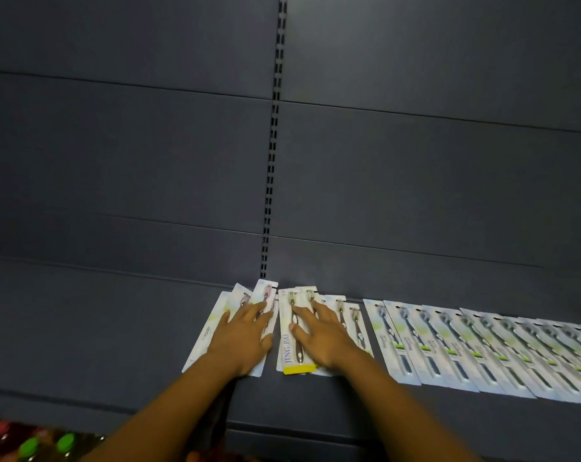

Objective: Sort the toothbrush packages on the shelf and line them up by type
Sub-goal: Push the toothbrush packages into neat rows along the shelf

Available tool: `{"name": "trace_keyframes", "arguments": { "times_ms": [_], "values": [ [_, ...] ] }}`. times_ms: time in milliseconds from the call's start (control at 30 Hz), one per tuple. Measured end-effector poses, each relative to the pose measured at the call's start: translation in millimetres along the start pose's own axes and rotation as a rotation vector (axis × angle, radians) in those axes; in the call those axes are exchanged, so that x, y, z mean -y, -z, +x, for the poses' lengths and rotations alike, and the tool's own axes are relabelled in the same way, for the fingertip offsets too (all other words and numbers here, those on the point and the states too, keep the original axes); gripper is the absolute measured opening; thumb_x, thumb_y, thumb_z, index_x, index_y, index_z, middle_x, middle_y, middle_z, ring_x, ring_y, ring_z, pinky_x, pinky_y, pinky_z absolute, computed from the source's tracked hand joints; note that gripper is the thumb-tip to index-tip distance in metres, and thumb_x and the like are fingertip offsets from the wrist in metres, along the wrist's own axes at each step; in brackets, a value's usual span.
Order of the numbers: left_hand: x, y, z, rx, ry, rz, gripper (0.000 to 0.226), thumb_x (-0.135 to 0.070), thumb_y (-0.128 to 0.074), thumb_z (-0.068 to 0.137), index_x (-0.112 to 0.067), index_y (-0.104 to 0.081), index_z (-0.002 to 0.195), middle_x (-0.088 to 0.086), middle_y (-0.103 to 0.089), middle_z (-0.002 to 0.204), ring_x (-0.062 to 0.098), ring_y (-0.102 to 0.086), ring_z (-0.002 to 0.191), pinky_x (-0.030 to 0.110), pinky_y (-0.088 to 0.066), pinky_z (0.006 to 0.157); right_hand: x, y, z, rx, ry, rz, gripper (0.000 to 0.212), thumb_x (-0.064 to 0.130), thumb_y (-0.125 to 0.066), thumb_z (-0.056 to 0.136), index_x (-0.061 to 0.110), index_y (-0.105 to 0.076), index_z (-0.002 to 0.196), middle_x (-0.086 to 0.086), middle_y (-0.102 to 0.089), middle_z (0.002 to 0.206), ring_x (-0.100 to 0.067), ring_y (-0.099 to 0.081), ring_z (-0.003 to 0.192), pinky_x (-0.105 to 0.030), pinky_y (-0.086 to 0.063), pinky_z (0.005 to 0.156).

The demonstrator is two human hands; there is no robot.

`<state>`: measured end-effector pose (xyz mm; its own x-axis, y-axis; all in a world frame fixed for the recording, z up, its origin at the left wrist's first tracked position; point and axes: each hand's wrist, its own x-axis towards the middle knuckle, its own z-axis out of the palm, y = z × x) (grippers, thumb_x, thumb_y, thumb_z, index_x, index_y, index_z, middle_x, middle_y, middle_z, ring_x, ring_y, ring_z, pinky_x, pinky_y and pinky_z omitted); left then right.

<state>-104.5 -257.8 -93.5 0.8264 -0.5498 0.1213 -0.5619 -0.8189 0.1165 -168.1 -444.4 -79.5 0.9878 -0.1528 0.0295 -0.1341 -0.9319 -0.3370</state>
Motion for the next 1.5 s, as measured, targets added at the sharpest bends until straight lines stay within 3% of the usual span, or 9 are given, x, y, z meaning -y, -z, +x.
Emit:
{"name": "trace_keyframes", "arguments": {
  "times_ms": [133, 433, 500, 600, 733, 833, 933, 1267, 1500],
  "values": [
    [21, 5, -7, 0.012, 0.039, 0.015, 0.053, -0.052, -0.027, 0.098, -0.041, -0.022, 0.150, -0.007, -0.013, 0.162, 0.019, -0.010, 0.149, 0.055, -0.006, 0.118, 22, -9, 1, 0.029, -0.033, -0.054, 0.058, 0.063, -0.023, 0.097, 0.043, -0.017, 0.152, -0.003, 0.000, 0.164, -0.026, 0.003, 0.151, -0.047, -0.006, 0.122],
    [69, 15, -18, 0.055, 0.123, 0.041, 0.052, -0.055, -0.022, 0.098, -0.044, -0.025, 0.149, -0.003, -0.016, 0.162, 0.022, -0.014, 0.149, 0.053, -0.006, 0.120, 64, -24, 8, 0.092, -0.080, -0.261, 0.071, 0.072, -0.012, 0.092, 0.038, -0.008, 0.155, -0.008, 0.011, 0.163, -0.032, 0.016, 0.149, -0.050, 0.014, 0.119],
    [69, 19, -19, 0.057, 0.125, 0.096, 0.053, -0.053, -0.023, 0.098, -0.041, -0.024, 0.150, 0.001, -0.017, 0.161, 0.024, -0.014, 0.149, 0.053, -0.003, 0.119, 65, -25, 4, 0.089, -0.068, -0.219, 0.072, 0.071, -0.011, 0.093, 0.035, -0.006, 0.155, -0.007, 0.009, 0.164, -0.030, 0.015, 0.149, -0.048, 0.012, 0.119],
    [48, 30, -21, -0.077, 0.018, 0.181, 0.056, -0.041, -0.031, 0.098, -0.027, -0.023, 0.152, 0.005, -0.024, 0.158, 0.025, -0.019, 0.147, 0.045, -0.003, 0.120, 52, -21, -1, 0.049, -0.104, -0.143, 0.072, 0.066, -0.012, 0.096, 0.027, -0.006, 0.156, -0.004, 0.007, 0.164, -0.027, 0.009, 0.151, -0.046, 0.007, 0.121],
    [1, 21, -16, -0.075, -0.166, -0.049, 0.054, -0.040, -0.032, 0.101, -0.021, -0.028, 0.151, 0.003, -0.024, 0.159, 0.020, -0.025, 0.145, 0.033, -0.020, 0.119, 29, -13, -5, 0.029, -0.199, -0.083, 0.071, 0.061, -0.014, 0.099, 0.023, -0.003, 0.157, -0.002, 0.006, 0.164, -0.026, 0.006, 0.151, -0.045, 0.002, 0.122],
    [-14, -3, -13, 0.030, -0.173, -0.091, 0.057, -0.046, -0.027, 0.102, -0.023, -0.022, 0.153, 0.001, -0.016, 0.162, 0.020, -0.014, 0.149, 0.034, -0.018, 0.120, 15, -10, -9, 0.038, -0.234, -0.063, 0.069, 0.060, -0.014, 0.099, 0.024, -0.001, 0.157, -0.003, 0.005, 0.164, -0.026, 0.006, 0.151, -0.046, 0.001, 0.122],
    [-10, -14, -9, 0.009, -0.172, -0.050, 0.057, -0.047, -0.024, 0.102, -0.024, -0.019, 0.154, -0.001, -0.012, 0.163, 0.017, -0.004, 0.151, 0.034, -0.012, 0.122, 10, -11, -8, 0.027, -0.243, -0.073, 0.065, 0.057, -0.015, 0.100, 0.026, -0.002, 0.156, -0.002, 0.004, 0.164, -0.025, 0.006, 0.151, -0.046, 0.001, 0.122],
    [7, -14, 1, -0.001, -0.211, -0.146, 0.054, -0.046, -0.026, 0.103, -0.029, -0.019, 0.153, -0.005, -0.016, 0.162, 0.014, -0.007, 0.150, 0.032, -0.013, 0.121, 39, -20, 9, 0.084, -0.214, -0.096, 0.061, 0.055, -0.012, 0.101, 0.031, 0.004, 0.156, 0.003, 0.009, 0.164, -0.026, 0.010, 0.151, -0.052, 0.002, 0.120],
    [9, -15, 7, 0.021, -0.193, -0.107, 0.055, -0.045, -0.028, 0.101, -0.026, -0.023, 0.153, -0.005, -0.015, 0.162, 0.014, -0.007, 0.150, 0.034, -0.017, 0.121, 14, -18, 2, 0.029, -0.214, -0.177, 0.058, 0.050, -0.011, 0.103, 0.029, -0.006, 0.156, 0.004, 0.004, 0.164, -0.023, 0.009, 0.151, -0.049, 0.004, 0.122]
  ]
}}
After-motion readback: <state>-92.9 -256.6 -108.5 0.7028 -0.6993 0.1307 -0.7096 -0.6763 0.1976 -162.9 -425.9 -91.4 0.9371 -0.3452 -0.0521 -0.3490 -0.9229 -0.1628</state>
